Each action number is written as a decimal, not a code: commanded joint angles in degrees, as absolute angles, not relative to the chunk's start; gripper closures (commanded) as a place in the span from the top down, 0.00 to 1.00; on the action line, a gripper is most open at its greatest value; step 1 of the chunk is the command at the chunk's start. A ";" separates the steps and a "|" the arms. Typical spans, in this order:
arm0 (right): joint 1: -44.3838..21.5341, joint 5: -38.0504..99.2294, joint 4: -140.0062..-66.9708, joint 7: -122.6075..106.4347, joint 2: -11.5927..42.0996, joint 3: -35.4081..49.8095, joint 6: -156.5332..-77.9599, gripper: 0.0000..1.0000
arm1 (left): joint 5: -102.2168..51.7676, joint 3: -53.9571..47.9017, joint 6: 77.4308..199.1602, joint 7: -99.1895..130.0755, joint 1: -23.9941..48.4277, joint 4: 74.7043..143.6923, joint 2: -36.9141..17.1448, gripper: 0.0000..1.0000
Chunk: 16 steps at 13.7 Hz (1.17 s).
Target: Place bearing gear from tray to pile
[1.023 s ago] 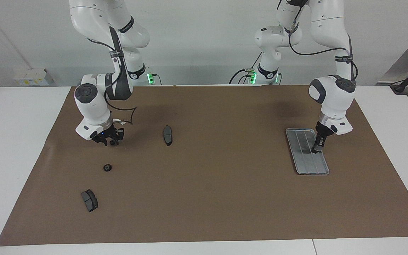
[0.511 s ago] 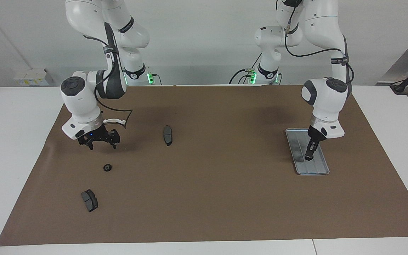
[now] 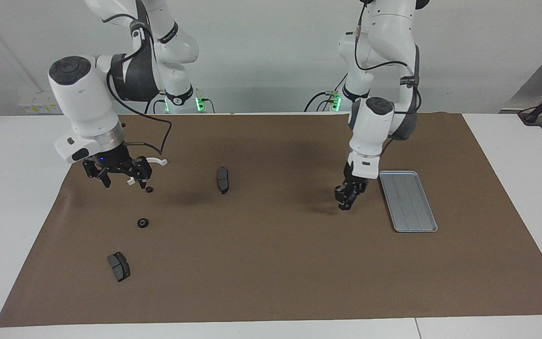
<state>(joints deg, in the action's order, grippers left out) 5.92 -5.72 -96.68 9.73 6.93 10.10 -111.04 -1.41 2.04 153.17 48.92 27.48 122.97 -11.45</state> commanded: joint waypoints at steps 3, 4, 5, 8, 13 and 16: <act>2.55 -4.66 -95.71 14.06 0.98 10.37 -105.30 1.00 | -1.14 3.25 150.29 47.99 37.51 122.69 -11.16 0.09; 2.55 -4.66 -94.67 13.98 0.79 10.37 -104.68 1.00 | -1.14 3.25 150.29 47.90 39.18 122.70 -11.51 0.09; 2.64 -4.66 -93.18 13.97 1.23 10.37 -103.46 1.00 | -1.14 3.25 150.29 47.47 40.33 122.78 -12.12 0.09; 2.90 -4.66 -92.90 13.54 1.23 10.20 -101.88 1.00 | -1.14 3.16 150.64 45.53 42.10 122.87 -13.80 0.10; 3.34 -4.39 -92.64 13.18 1.49 10.20 -102.22 1.00 | -1.14 3.08 150.21 45.61 42.10 121.91 -14.06 0.68; 3.69 -4.31 -91.42 13.10 1.76 10.11 -101.34 1.00 | -1.05 3.34 146.98 45.44 40.61 118.67 -14.06 0.75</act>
<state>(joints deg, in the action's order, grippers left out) 2.75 -5.72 -93.79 13.83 0.81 9.87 -103.12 -1.40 2.83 150.64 46.28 41.43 121.67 -14.04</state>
